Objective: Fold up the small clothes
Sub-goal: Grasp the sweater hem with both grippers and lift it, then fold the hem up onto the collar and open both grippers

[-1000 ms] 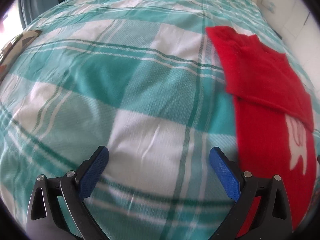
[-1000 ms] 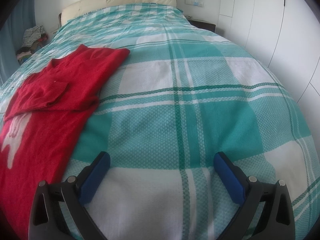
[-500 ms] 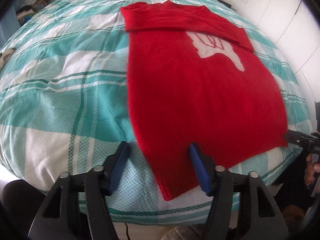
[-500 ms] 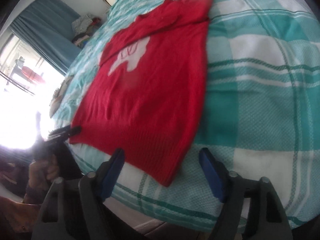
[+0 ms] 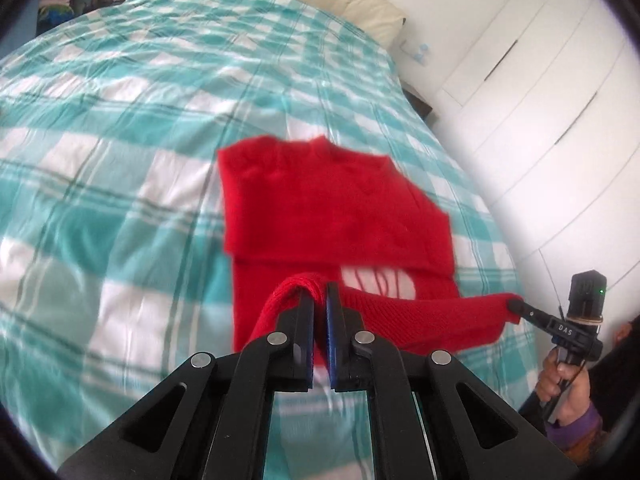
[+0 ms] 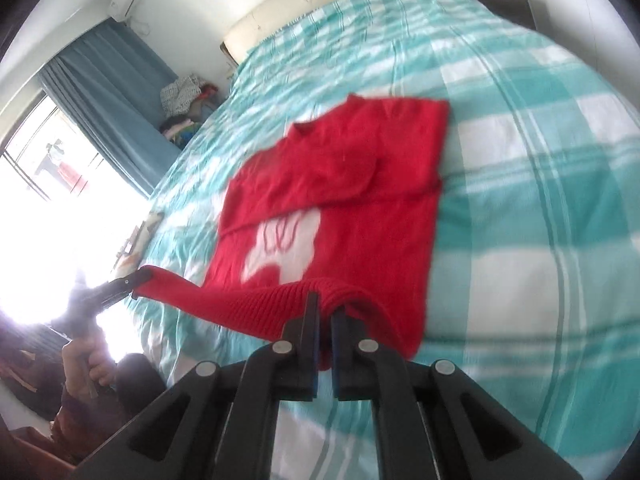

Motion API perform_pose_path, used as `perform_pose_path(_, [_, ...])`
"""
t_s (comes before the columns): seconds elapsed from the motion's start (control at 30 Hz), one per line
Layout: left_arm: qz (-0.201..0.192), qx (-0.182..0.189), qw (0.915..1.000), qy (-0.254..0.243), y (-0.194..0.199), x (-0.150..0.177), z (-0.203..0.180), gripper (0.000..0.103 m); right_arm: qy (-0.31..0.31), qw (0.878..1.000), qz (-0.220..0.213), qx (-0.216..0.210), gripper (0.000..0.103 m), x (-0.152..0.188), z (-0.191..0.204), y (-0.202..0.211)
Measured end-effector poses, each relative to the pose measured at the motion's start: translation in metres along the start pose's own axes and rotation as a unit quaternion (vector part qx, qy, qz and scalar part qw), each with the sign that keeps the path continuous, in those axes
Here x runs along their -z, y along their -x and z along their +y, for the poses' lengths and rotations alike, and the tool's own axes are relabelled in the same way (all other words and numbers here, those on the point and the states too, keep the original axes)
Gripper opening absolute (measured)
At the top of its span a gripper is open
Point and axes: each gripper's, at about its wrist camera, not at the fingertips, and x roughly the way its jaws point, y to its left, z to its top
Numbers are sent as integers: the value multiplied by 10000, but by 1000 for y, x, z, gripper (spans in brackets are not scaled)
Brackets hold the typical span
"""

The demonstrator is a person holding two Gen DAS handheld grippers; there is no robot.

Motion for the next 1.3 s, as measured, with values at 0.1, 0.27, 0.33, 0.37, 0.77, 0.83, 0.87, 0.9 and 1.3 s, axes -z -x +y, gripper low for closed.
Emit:
perform_pose_path(0.1, [25, -181, 9998, 62, -47, -54, 8, 3, -23, 9996, -152, 227, 4, -55, -9, -32])
perform_pose_path(0.27, [364, -466, 9981, 189, -127, -112, 23, 4, -302, 9981, 75, 526, 4, -122, -46, -102])
perform_pose_path(0.33, [492, -491, 9971, 302, -150, -121, 30, 7, -500, 9969, 197, 568, 4, -137, -68, -123])
perform_pose_path(0.37, [580, -551, 9962, 347, -160, -126, 34, 12, -637, 9964, 320, 460, 4, -142, -78, -135])
perform_pose_path(0.77, [-81, -875, 9949, 495, -139, -157, 49, 75, -1067, 9937, -316, 128, 31, -178, -108, -126])
perform_pose_path(0.83, [-79, -845, 9963, 95, -130, -135, 35, 86, -685, 9972, -252, 172, 31, -168, -89, -114])
perform_pose_path(0.87, [-19, -788, 9968, -124, -130, -123, 28, 93, -495, 9986, -171, 99, 32, -161, -78, -111])
perform_pose_path(0.9, [50, -771, 9965, -322, -131, -110, 22, 93, -326, 9995, -47, -9, 33, -152, -68, -109])
perform_pose_path(1.3, [75, -1819, 9762, -1177, -84, 15, -4, 94, 268, 9948, 283, 939, 58, 4, -39, -69])
